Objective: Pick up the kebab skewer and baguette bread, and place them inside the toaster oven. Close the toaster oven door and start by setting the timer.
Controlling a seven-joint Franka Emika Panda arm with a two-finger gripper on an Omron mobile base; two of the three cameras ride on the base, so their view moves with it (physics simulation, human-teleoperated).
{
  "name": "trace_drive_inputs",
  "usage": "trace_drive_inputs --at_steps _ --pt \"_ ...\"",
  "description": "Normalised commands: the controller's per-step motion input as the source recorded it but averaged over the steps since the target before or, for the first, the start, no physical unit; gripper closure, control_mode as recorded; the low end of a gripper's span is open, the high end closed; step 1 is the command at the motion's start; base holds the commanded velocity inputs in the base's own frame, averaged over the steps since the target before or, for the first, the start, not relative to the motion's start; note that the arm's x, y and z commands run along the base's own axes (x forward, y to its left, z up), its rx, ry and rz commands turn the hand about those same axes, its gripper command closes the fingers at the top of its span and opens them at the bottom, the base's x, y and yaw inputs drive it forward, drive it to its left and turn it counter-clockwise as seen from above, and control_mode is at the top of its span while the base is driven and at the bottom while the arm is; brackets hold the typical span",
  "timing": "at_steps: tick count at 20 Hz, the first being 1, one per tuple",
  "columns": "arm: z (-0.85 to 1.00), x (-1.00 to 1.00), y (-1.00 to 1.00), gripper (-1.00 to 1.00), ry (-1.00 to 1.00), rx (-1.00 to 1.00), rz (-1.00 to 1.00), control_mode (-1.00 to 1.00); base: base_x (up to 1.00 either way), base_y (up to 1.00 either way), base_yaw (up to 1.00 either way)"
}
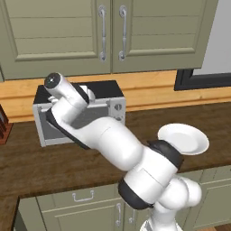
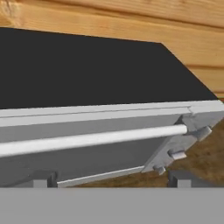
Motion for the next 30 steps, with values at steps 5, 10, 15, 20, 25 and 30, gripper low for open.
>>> trace_drive_inputs --at_steps 5,10,15,20,25,30 --pt "-0.56 -0.31 -0.84 -1.00 0.00 0.00 0.16 -1.00 0.00 0.00 0.00" --pt "-0.32 -0.37 -0.60 -1.00 -0.05 0.00 0.20 -1.00 0.00 0.00 0.00" --pt "-0.16 -0.33 -0.34 -1.00 -0.08 0.00 0.23 -1.00 0.00 0.00 0.00" --pt "-0.21 -0.04 -0.29 -1.00 -0.02 0.00 0.15 -1.00 0.00 0.00 0.00" --pt "-0.07 0.06 -0.04 -1.00 0.02 0.03 0.04 -1.00 0.00 0.00 0.00" --pt "-0.13 0.07 0.00 -1.00 0.00 0.03 0.02 -1.00 0.00 0.00 0.00"
